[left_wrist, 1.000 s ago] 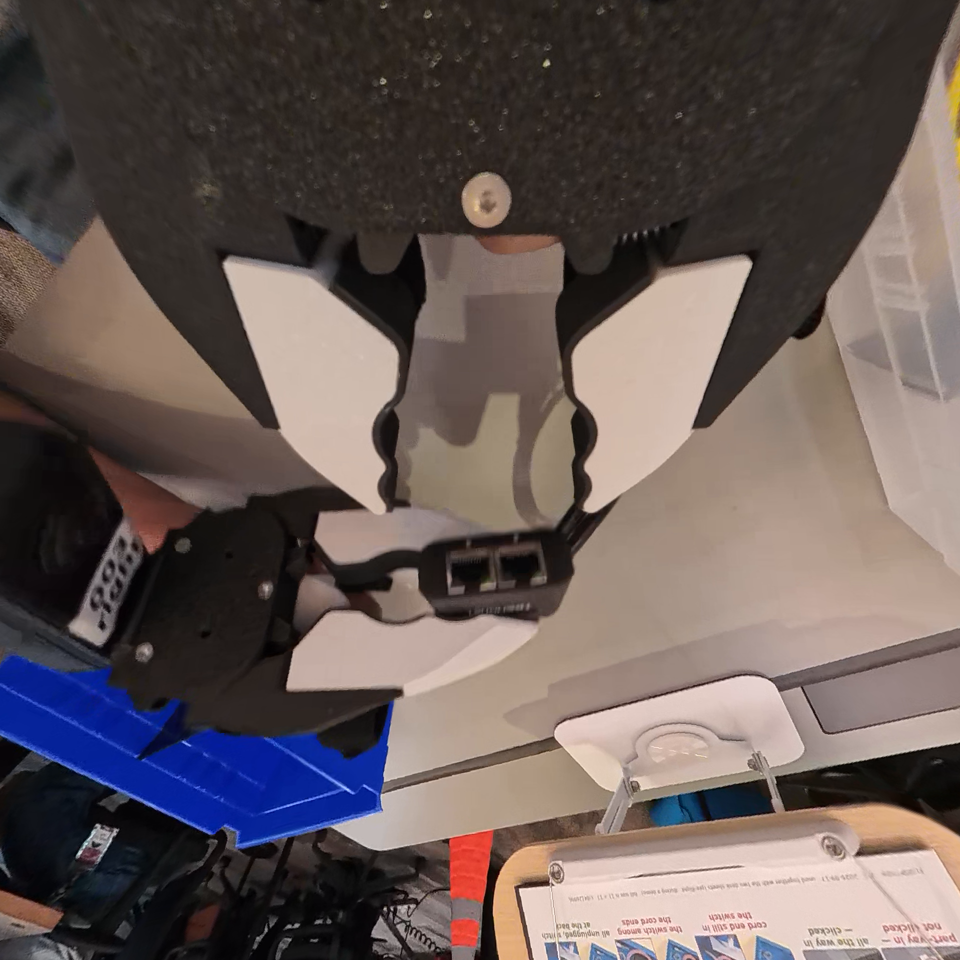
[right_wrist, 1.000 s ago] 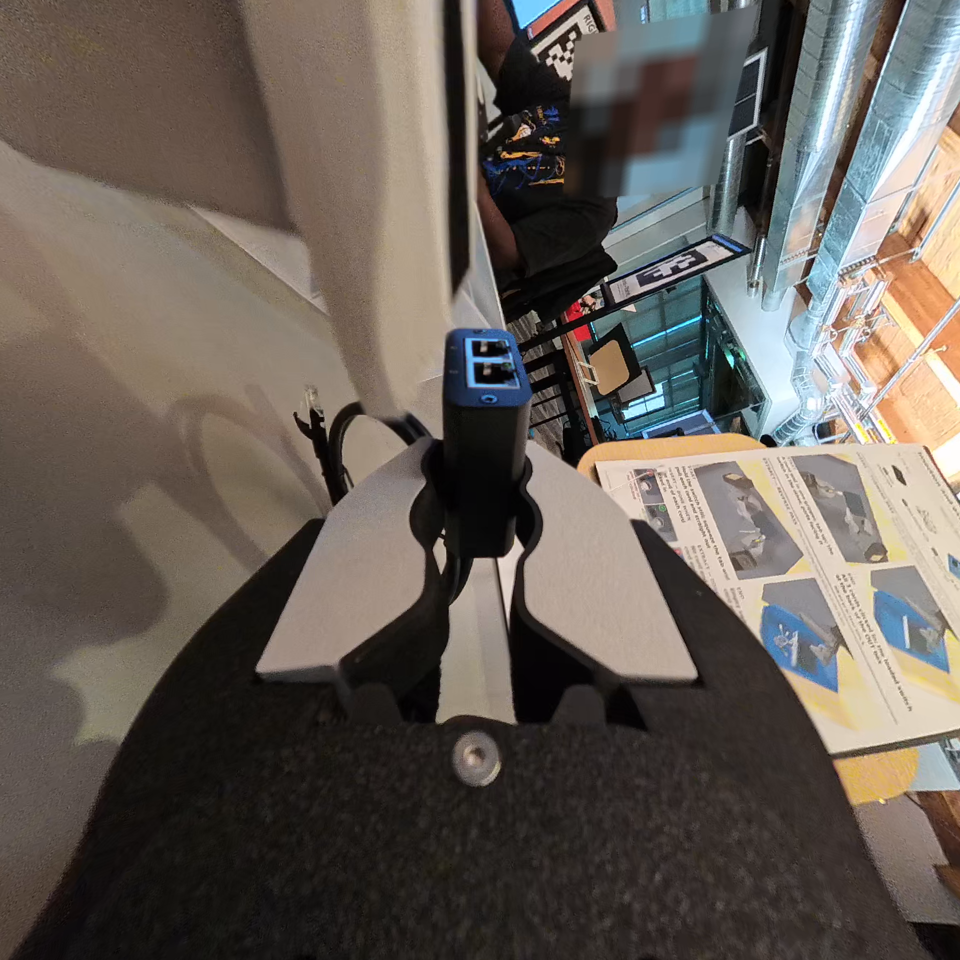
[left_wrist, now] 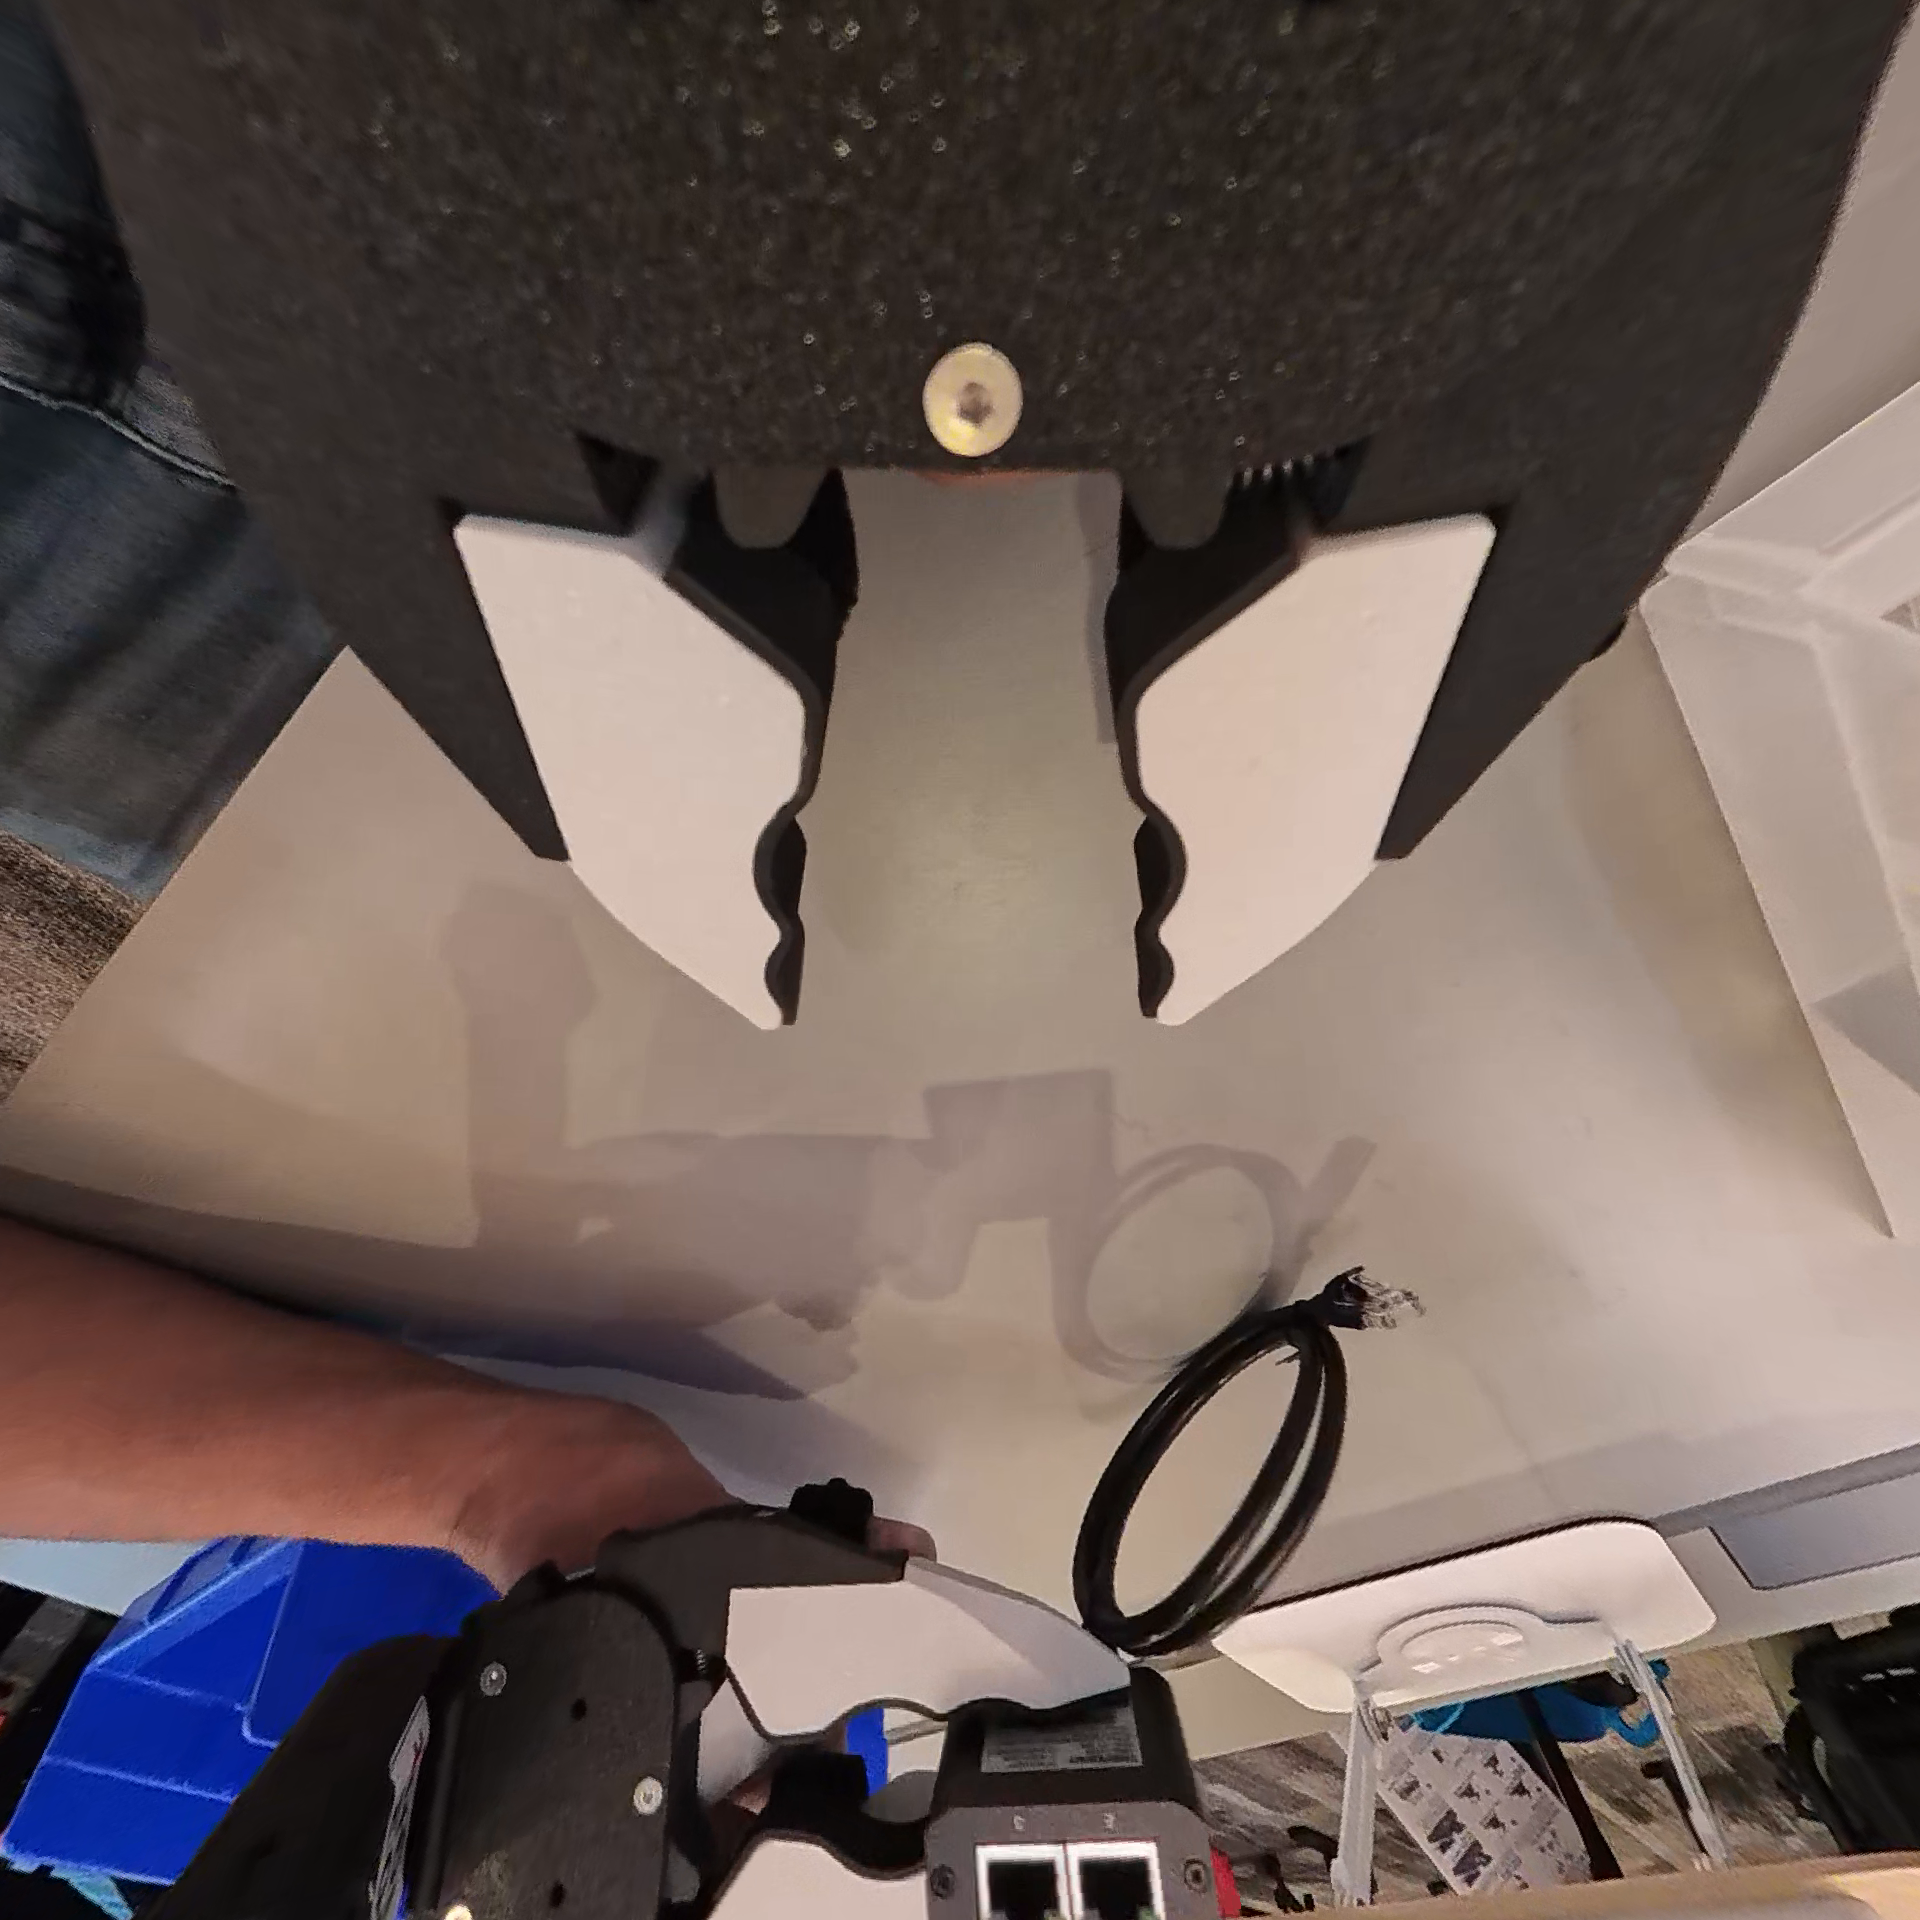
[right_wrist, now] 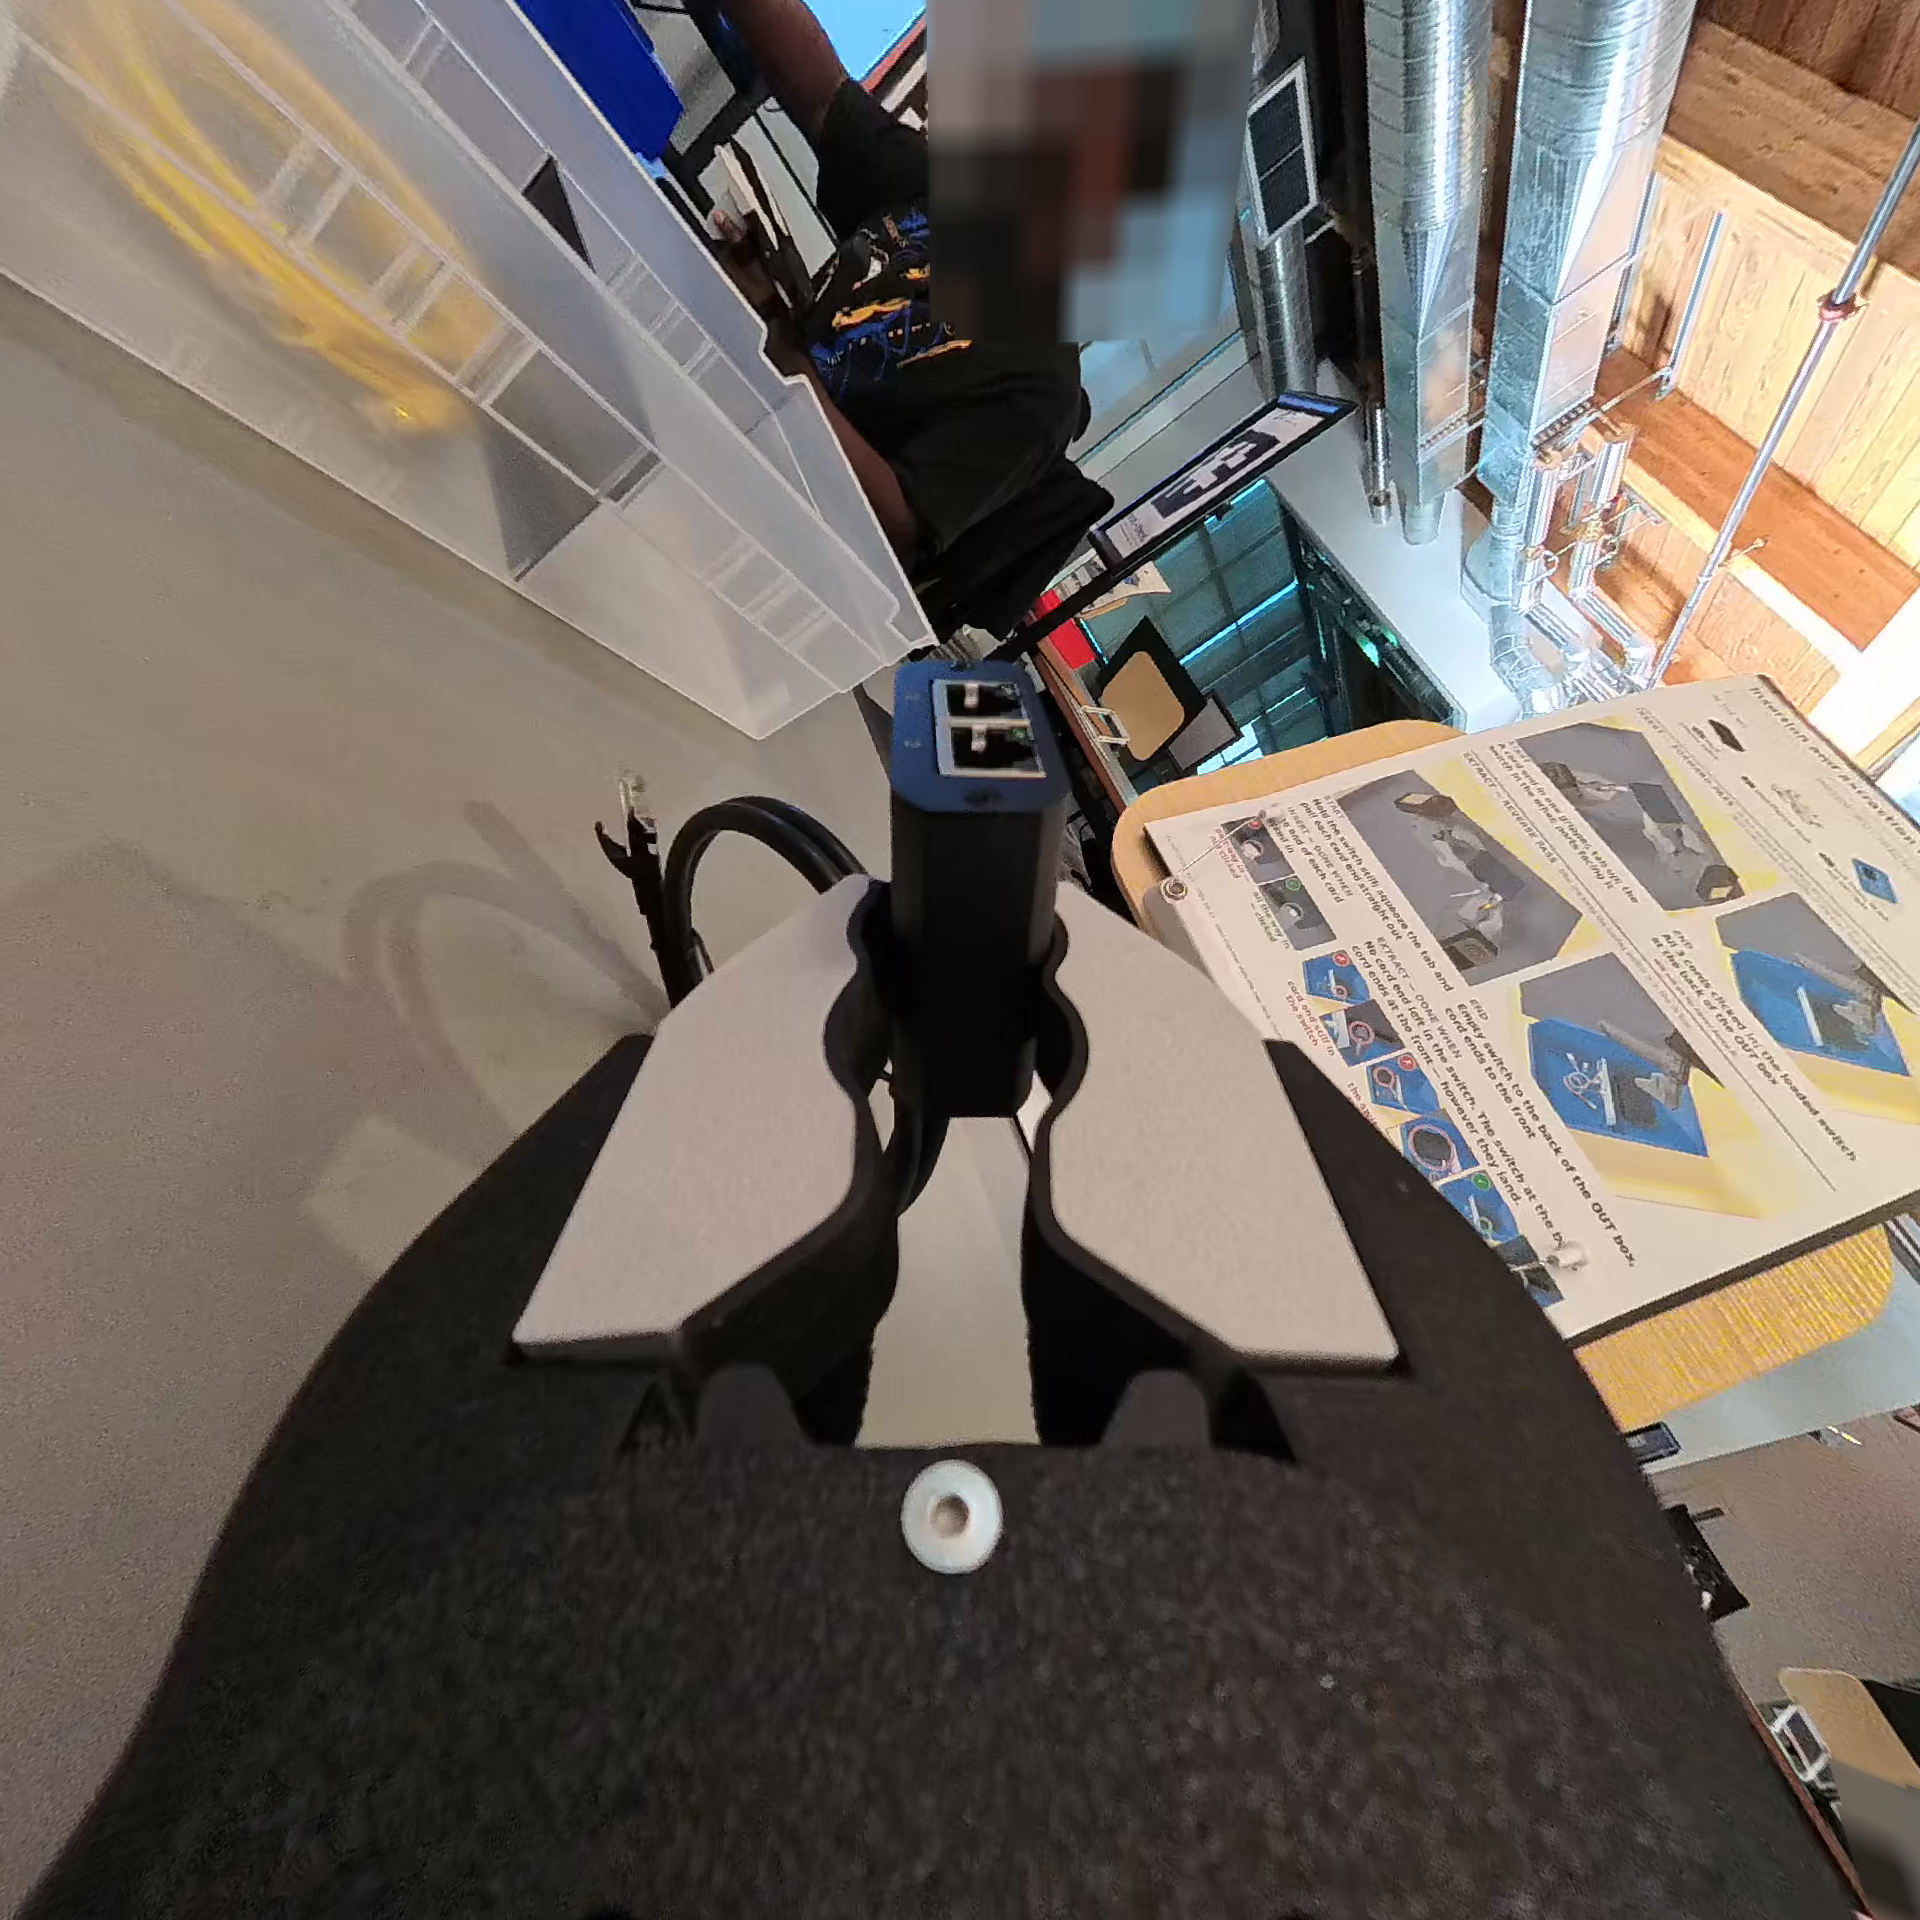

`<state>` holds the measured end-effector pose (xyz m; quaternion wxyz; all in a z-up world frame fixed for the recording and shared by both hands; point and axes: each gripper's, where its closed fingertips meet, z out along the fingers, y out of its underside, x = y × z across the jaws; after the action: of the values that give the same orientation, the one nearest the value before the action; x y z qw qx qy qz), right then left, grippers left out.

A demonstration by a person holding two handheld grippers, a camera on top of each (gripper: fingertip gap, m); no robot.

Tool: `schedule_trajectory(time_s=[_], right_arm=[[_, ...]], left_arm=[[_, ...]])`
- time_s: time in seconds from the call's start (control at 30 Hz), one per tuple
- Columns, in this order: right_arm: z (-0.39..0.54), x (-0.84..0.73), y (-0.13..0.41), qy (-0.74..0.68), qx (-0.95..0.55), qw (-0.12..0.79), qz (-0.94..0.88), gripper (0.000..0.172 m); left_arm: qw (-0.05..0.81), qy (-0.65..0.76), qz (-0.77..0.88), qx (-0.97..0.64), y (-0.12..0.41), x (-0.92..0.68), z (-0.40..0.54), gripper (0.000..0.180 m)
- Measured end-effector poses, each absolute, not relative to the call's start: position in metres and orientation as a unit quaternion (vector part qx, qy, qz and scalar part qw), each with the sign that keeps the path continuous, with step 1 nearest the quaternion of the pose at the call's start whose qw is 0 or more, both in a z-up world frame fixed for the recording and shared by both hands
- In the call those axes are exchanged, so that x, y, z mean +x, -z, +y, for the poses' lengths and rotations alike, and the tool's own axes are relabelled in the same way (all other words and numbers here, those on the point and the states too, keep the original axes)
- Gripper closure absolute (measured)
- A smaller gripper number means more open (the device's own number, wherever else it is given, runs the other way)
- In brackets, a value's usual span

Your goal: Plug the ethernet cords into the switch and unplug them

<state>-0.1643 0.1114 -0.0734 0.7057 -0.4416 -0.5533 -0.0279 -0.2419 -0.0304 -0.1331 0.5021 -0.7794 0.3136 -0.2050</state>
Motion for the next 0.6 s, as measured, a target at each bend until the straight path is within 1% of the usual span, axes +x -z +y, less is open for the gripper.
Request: schedule_trajectory(time_s=[0.27, 0.6], right_arm=[[0.116, -0.159, 0.074, 0.058, -0.443, 0.721, -0.530, 0.148], [0.106, -0.173, 0.080, 0.035, -0.428, 0.711, -0.556, 0.148]], left_arm=[[0.506, 0.230, 0.301, -0.775, 0.128, -0.242, -0.030, 0.118], [0.498, 0.226, 0.300, -0.781, 0.133, -0.244, -0.029, 0.119]])
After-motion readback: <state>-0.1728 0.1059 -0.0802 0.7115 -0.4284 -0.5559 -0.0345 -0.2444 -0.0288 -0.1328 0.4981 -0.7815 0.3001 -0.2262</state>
